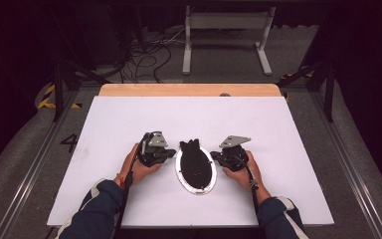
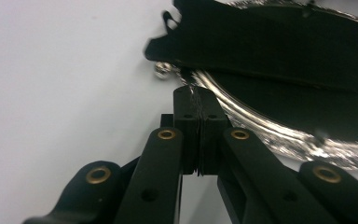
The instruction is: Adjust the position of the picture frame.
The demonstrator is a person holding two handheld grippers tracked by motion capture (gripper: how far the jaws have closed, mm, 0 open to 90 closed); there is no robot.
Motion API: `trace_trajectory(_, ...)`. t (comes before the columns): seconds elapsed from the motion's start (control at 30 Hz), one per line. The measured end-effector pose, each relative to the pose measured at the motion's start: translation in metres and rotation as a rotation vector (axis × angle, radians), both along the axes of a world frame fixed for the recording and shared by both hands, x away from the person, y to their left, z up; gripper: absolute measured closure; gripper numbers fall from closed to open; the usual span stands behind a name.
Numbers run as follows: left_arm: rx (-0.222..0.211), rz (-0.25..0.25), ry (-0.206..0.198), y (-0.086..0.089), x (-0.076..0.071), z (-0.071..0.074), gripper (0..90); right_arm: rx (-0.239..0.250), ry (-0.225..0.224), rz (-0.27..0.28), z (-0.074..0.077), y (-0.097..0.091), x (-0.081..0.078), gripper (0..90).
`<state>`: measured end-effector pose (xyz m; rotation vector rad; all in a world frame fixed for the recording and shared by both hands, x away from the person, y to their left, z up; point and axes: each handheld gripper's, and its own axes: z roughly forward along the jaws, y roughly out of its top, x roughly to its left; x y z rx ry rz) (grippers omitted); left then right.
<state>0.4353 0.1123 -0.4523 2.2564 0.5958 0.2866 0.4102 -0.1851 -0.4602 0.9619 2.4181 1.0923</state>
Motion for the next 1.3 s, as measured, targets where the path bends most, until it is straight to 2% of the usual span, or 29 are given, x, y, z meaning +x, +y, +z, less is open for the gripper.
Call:
trace_trajectory(0.13, -0.018, 0.034, 0.013, 0.006, 0.008, 0.001, 88.9, -0.002, -0.001, 0.028, 0.0, 0.004, 0.0, 90.0)
trace_trajectory(0.23, -0.017, 0.044, 0.007, 0.007, 0.014, 0.001, 88.8, 0.0, -0.001, 0.053, 0.0, 0.007, -0.001, 90.0)
trace_trajectory(0.3, -0.019, 0.047, 0.003, 0.007, 0.016, 0.001, 88.7, -0.006, -0.003, 0.053, 0.0, 0.008, -0.002, 89.1)
trace_trajectory(0.33, -0.022, 0.051, 0.014, 0.006, 0.017, 0.001, 88.8, -0.018, -0.011, 0.039, 0.0, 0.009, -0.003, 83.5)
trace_trajectory(0.4, -0.024, 0.054, 0.014, 0.005, 0.019, 0.001, 88.8, -0.018, -0.01, 0.026, 0.002, 0.008, -0.006, 86.0)
trace_trajectory(0.43, -0.03, 0.054, 0.016, 0.005, 0.02, 0.002, 88.8, -0.021, -0.028, 0.02, 0.004, 0.008, -0.011, 89.8)
trace_trajectory(0.47, -0.041, 0.054, 0.017, 0.005, 0.021, 0.003, 88.8, -0.003, -0.047, 0.034, 0.009, 0.007, -0.02, 90.0)
trace_trajectory(0.53, -0.057, 0.062, 0.021, 0.004, 0.023, 0.005, 88.8, 0.011, -0.052, 0.051, 0.012, 0.007, -0.025, 90.0)
trace_trajectory(0.6, -0.051, 0.06, 0.003, 0.001, 0.026, 0.007, 88.7, 0.064, -0.034, 0.085, 0.019, 0.008, -0.041, 90.0)
trace_trajectory(0.7, -0.071, 0.063, 0.019, -0.004, 0.029, 0.008, 88.2, 0.069, -0.011, 0.13, 0.018, 0.018, -0.056, 90.0)
trace_trajectory(0.83, -0.104, 0.059, 0.009, -0.011, 0.031, 0.015, 87.3, 0.062, -0.001, 0.186, 0.014, 0.03, -0.071, 90.0)
trace_trajectory(0.87, -0.098, 0.051, 0.006, -0.017, 0.032, 0.02, 87.2, 0.05, 0.002, 0.218, 0.012, 0.038, -0.078, 90.0)
trace_trajectory(0.93, -0.088, 0.043, 0.005, -0.021, 0.033, 0.021, 87.2, 0.048, 0.001, 0.227, 0.011, 0.042, -0.081, 90.0)
trace_trajectory(0.97, -0.058, 0.035, -0.007, -0.029, 0.034, 0.023, 87.1, 0.042, 0.001, 0.24, 0.009, 0.048, -0.085, 90.0)
trace_trajectory(1.0, -0.058, 0.035, -0.007, -0.029, 0.034, 0.023, 87.2, 0.041, 0.001, 0.247, 0.008, 0.051, -0.086, 90.0)
trace_trajectory(1.07, -0.052, 0.03, 0.0, -0.035, 0.035, 0.022, 87.1, 0.038, 0.0, 0.249, 0.007, 0.053, -0.087, 90.0)
trace_trajectory(1.13, -0.021, 0.031, -0.001, -0.04, 0.036, 0.018, 87.1, 0.038, 0.005, 0.259, 0.005, 0.056, -0.089, 90.0)
trace_trajectory(1.3, 0.012, 0.04, 0.019, -0.045, 0.041, 0.01, 86.2, 0.032, -0.003, 0.272, 0.004, 0.063, -0.093, 89.9)
